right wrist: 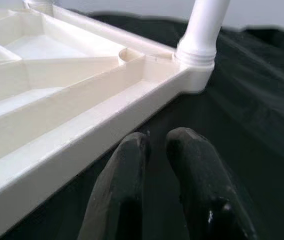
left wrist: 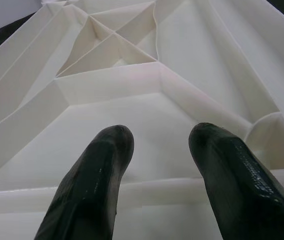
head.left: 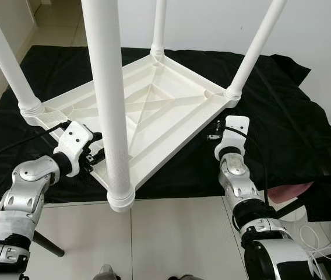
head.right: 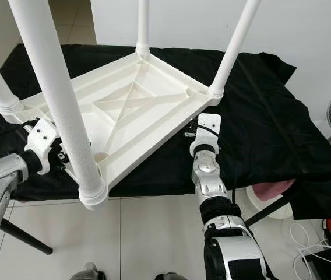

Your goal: Building children table

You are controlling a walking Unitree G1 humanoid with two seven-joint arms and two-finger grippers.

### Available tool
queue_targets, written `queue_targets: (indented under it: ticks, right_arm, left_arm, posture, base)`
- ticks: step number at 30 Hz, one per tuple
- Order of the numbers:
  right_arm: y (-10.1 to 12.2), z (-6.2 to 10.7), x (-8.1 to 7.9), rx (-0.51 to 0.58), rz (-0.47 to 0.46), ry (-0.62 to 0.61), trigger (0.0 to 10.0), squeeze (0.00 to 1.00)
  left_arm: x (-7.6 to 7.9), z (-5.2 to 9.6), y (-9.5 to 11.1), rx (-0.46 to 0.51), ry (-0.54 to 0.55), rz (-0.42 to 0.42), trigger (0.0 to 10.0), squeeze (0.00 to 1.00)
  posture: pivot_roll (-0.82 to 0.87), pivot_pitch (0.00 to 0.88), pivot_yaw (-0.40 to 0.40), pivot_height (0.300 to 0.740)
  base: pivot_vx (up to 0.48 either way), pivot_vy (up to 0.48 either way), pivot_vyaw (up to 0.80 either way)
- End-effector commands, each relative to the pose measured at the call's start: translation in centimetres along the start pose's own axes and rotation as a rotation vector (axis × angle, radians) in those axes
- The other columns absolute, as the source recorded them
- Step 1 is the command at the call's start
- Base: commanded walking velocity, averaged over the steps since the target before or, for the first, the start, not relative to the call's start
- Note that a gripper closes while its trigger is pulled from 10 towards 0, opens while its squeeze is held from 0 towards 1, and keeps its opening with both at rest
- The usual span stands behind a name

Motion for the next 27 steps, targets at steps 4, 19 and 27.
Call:
queue_targets:
  ticks: [4, 19, 27]
  right_arm:
    - [-0.5, -1.1, 0.5, -0.089, -0.059, -0.043, 10.0, 0.00]
    - [-0.4, -1.6, -2.2, -0.152, -0.130, 0.060, 10.0, 0.00]
    - [-0.4, -1.6, -3.2, -0.165, -0.125, 0.109, 10.0, 0.00]
  left_arm:
    - [-0.3, 1.3, 0.4, 0.002, -0.030, -0.019, 10.0, 0.00]
    - [0.0, 2.0, 2.0, 0.028, -0.105, -0.063, 10.0, 0.00]
    - [1.9, 2.2, 1.8, 0.019, -0.163, -0.047, 10.0, 0.00]
  posture:
    - [0.13, 0.116, -0.073, 0.740]
    - [0.15, 0.133, -0.064, 0.740]
    - [0.15, 0.140, -0.063, 0.740]
  base:
    - [0.000, 0.000, 0.00]
    - [0.000, 0.000, 0.00]
    - [0.000, 0.000, 0.00]
Point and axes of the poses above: a point about 5 cm out from each wrist's last joint towards the gripper, its own z axis pointing back from the gripper into the wrist, its own y axis along the axis of the wrist's last joint, x = y × z, the point moved 4 cm from there along -z, pointing out of the wrist towards the gripper, and after that the axes turned 3 degrees about z, right-handed, at the moved point
